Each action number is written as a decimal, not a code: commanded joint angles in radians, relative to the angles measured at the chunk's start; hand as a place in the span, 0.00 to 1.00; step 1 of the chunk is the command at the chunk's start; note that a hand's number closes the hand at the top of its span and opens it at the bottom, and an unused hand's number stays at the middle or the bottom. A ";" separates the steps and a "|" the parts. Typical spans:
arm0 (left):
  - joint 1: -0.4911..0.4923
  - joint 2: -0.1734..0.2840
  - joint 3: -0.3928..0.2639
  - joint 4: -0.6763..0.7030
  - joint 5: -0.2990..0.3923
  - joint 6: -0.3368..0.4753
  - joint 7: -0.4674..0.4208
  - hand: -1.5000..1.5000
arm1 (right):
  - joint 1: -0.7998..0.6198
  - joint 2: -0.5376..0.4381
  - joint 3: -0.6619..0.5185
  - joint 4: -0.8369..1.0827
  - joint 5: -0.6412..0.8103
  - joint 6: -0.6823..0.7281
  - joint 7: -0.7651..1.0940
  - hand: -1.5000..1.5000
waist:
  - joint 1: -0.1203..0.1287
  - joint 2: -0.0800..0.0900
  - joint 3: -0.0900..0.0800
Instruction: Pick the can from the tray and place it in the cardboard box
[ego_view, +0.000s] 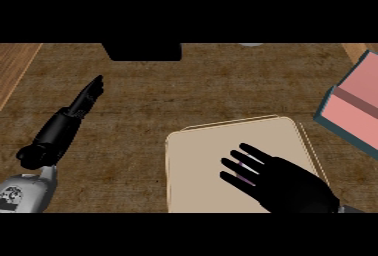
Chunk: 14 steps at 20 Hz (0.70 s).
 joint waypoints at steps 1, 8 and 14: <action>0.020 -0.023 0.009 -0.008 -0.030 -0.009 -0.007 0.50 | -0.018 0.031 -0.006 0.132 0.080 -0.070 -0.056 0.00 | 0.001 0.001 0.000; -0.053 -0.058 0.051 0.087 -0.066 -0.043 -0.033 0.50 | -0.025 0.132 -0.008 0.189 0.130 -0.047 -0.101 0.00 | -0.002 0.001 0.000; -0.019 -0.047 0.095 -0.024 -0.053 -0.078 0.055 0.50 | 0.016 0.118 -0.036 0.244 0.178 -0.093 -0.184 0.00 | -0.001 0.000 0.000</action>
